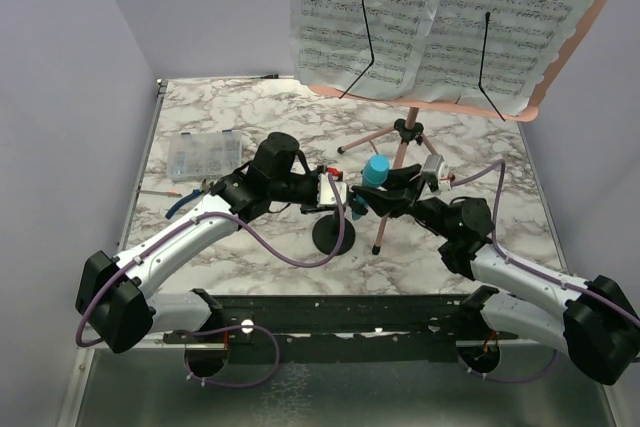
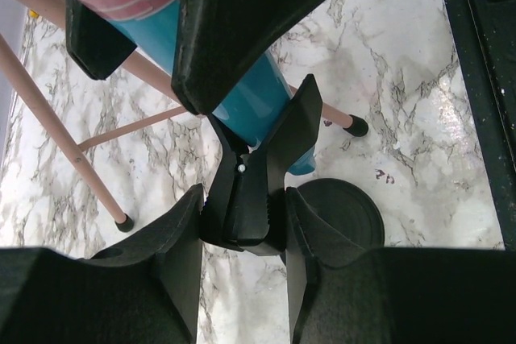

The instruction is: Set up the instrument practice props

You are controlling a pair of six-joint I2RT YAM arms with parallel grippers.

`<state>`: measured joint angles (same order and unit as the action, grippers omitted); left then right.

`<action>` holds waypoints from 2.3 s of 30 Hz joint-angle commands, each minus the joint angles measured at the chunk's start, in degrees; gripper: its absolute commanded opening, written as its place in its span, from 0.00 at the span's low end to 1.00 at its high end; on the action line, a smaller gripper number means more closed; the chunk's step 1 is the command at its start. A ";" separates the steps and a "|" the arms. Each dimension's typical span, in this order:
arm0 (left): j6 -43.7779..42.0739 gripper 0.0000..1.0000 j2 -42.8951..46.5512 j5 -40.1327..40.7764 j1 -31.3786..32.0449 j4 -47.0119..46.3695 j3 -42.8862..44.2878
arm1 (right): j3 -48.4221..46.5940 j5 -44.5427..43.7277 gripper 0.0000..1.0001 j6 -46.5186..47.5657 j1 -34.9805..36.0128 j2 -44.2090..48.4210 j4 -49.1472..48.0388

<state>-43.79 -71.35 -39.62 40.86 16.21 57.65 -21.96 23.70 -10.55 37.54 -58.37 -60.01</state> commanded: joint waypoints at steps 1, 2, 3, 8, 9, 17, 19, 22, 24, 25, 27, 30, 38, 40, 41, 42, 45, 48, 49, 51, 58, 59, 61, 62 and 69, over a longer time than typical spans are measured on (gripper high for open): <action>0.32 0.00 -0.91 -1.87 0.05 1.55 0.71 | 1.90 0.19 0.01 -2.82 0.34 0.36 -8.39; 0.33 0.00 -0.94 -1.87 0.09 1.55 0.64 | 2.18 -0.03 0.00 -3.01 0.34 0.24 -8.64; 0.39 0.00 -0.98 -1.87 0.09 1.53 0.63 | 2.44 0.01 0.01 -3.21 0.34 0.01 -8.94; 0.61 0.00 -1.27 -2.24 0.10 1.44 0.71 | 2.90 1.21 0.01 -4.44 0.34 -1.89 -10.70; 0.57 0.00 -1.29 -2.37 0.05 1.46 0.71 | 2.89 1.50 0.01 -4.59 0.39 -2.26 -11.01; 0.82 0.34 -1.29 -2.96 0.10 1.36 0.80 | 2.21 2.84 0.02 -4.68 0.39 -2.74 -9.64; 0.78 0.61 -1.54 -3.02 0.10 1.28 0.87 | 2.02 3.36 0.08 -4.51 0.34 -2.59 -8.76; 1.67 0.82 -2.01 -3.03 0.10 1.25 1.06 | 1.83 3.86 0.22 -4.25 0.35 -2.30 -7.93; 1.82 0.88 -2.02 -3.54 0.09 1.28 0.99 | 1.75 4.01 0.34 -4.03 0.34 -1.90 -7.23; 1.77 0.92 -1.88 -3.74 0.10 1.27 0.98 | 1.66 3.99 0.40 -3.84 0.34 -1.70 -6.82; 1.78 0.99 -1.71 -4.01 0.10 1.22 0.98 | 1.45 3.81 0.48 -3.49 0.34 -1.18 -5.66; 1.78 0.99 -1.29 -4.15 0.05 1.15 1.06 | 1.15 3.77 0.61 -2.85 0.35 -0.43 -3.95; 2.36 0.99 -0.46 -3.83 0.10 0.68 0.82 | 0.11 2.95 0.93 -1.75 0.34 1.31 1.50; 2.47 0.99 -0.08 -3.28 0.07 0.44 0.52 | -0.22 3.10 1.00 -1.06 0.34 2.01 3.24; 2.60 0.99 0.16 -2.80 0.07 0.16 0.39 | -0.39 3.09 1.00 -0.84 0.34 2.48 4.09; 2.90 0.99 0.42 -2.33 0.09 -0.23 0.17 | -0.49 2.93 1.00 -0.49 0.42 2.92 5.10; 3.96 0.99 1.29 -0.68 0.05 -2.02 -0.35 | -0.95 2.04 1.00 0.18 0.34 4.49 9.08; 4.93 0.99 2.37 1.26 0.01 -3.39 -0.59 | -0.98 1.03 1.00 0.88 0.34 7.00 13.57; 5.15 0.99 2.80 1.89 0.01 -3.74 -0.73 | -0.94 0.58 1.00 1.17 0.34 7.97 15.25; 5.62 0.99 4.16 3.25 0.01 -4.46 -1.22 | -0.85 -0.48 1.00 1.64 0.34 10.53 19.31; 8.12 0.99 11.12 9.41 0.01 -8.45 -5.96 | 0.29 -7.58 1.00 3.28 0.35 22.38 33.49; 8.53 0.99 12.20 10.40 0.01 -9.04 -6.76 | 0.52 -8.99 1.00 3.33 0.34 24.08 35.23; 9.24 0.99 14.57 12.77 0.01 -10.44 -8.70 | 1.06 -11.65 1.00 3.35 0.34 27.22 38.08; 9.93 0.99 15.86 14.13 -0.04 -11.25 -9.65 | 1.26 -12.70 1.00 3.61 0.34 28.72 39.38; 16.73 0.99 22.91 24.82 -0.04 -20.11 -16.48 | 2.68 -18.79 1.00 5.12 0.34 34.93 44.27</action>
<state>-32.84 -51.83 -24.10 40.88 4.08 45.01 -20.69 10.83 -7.01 37.56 -25.21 -21.58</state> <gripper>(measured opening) 0.988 0.998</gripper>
